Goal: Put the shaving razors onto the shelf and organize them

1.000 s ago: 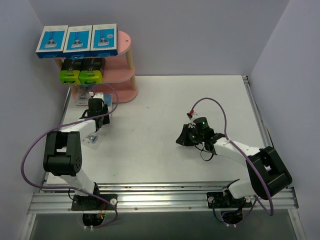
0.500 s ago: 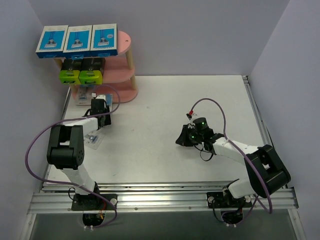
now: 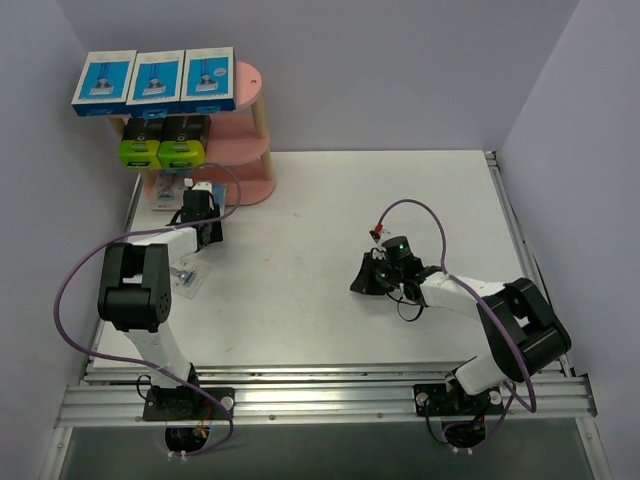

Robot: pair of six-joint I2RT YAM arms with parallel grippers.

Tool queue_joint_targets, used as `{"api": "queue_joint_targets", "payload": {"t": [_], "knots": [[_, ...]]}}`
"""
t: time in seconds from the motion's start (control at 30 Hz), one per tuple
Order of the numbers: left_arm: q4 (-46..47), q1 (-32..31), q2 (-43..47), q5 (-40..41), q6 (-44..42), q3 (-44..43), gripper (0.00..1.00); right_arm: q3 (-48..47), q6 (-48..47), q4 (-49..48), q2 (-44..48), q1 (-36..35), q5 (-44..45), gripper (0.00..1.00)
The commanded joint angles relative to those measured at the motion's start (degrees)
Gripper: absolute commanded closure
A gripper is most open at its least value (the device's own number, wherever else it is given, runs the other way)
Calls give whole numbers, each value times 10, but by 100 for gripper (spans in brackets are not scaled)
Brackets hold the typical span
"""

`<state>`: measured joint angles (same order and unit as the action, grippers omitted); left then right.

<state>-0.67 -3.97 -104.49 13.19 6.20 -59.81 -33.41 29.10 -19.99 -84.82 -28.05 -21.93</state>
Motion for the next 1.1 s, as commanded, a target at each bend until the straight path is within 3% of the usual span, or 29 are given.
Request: {"api": "queue_joint_targets", "payload": {"t": [0.0,0.4,0.6,0.73,0.87,1.07], "knots": [[8,1,-8,10,-7,-37,44,-24,-7,-15,-9,4,-8,97],[-25,2,-12,18,-12,-72,43,-33,-10,-28,-37,5,-16,97],[-32,1,37,1,-7,-46,38,-54,-1,-37,-47,5,-26,97],[-38,0,117,13,11,13,34,-93,8,-37,-71,-7,-32,88],[-78,1,228,23,21,42,30,-147,20,-41,-103,-34,-32,73],[-140,4,358,26,53,65,24,-238,87,-92,-185,-66,-49,68]]}}
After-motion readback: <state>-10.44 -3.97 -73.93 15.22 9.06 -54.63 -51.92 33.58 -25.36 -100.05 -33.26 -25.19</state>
